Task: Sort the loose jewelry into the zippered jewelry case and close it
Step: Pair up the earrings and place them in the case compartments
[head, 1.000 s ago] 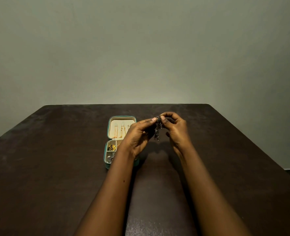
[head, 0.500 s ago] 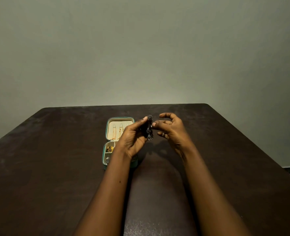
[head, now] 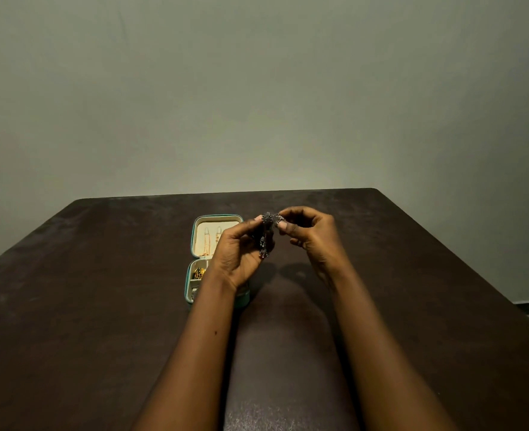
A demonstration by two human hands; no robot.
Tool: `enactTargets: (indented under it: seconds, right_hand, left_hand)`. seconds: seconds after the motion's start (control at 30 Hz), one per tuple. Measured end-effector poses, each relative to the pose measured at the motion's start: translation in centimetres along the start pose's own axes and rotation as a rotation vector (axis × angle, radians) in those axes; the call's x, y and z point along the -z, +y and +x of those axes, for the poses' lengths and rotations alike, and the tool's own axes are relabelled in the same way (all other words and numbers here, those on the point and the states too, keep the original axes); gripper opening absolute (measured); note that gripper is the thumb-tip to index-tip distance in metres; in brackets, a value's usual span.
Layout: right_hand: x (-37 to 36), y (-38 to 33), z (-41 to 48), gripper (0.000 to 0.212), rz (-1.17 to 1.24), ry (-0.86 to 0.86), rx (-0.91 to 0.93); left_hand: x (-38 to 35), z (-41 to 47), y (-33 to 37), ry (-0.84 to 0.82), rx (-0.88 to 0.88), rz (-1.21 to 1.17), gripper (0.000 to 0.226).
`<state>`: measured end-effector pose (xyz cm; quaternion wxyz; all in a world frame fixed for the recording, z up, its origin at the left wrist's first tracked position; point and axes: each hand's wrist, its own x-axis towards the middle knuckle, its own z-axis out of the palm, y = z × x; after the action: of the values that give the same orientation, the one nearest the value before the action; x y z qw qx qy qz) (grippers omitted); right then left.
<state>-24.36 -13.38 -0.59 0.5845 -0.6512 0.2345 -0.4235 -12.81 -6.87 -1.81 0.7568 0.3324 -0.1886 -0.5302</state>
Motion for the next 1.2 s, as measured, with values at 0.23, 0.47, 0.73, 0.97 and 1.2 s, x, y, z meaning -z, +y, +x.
enactTargets:
  seconds: [0.23, 0.47, 0.73, 0.97, 1.2]
  right_hand:
    - [-0.22, 0.19, 0.33, 0.019, 0.038, 0.085, 0.110]
    - [-0.12, 0.24, 0.22, 0.018, 0.049, 0.080, 0.070]
    - [-0.06, -0.14, -0.18, 0.028, -0.093, -0.068, -0.032]
    - [-0.56, -0.62, -0.43, 0.017, -0.014, -0.027, -0.002]
    - [-0.82, -0.27, -0.20, 0.014, 0.129, 0.008, -0.042]
  left_hand:
    - [-0.25, -0.31, -0.04, 0.030, -0.025, 0.106, 0.009]
    - [-0.12, -0.49, -0.04, 0.025, -0.040, 0.132, 0.010]
    - [-0.11, -0.44, 0.13, -0.024, -0.140, -0.022, 0.016]
    - [-0.35, -0.49, -0.12, -0.001, -0.133, 0.026, 0.038]
    - [-0.50, -0.62, -0.24, -0.035, -0.104, 0.062, 0.029]
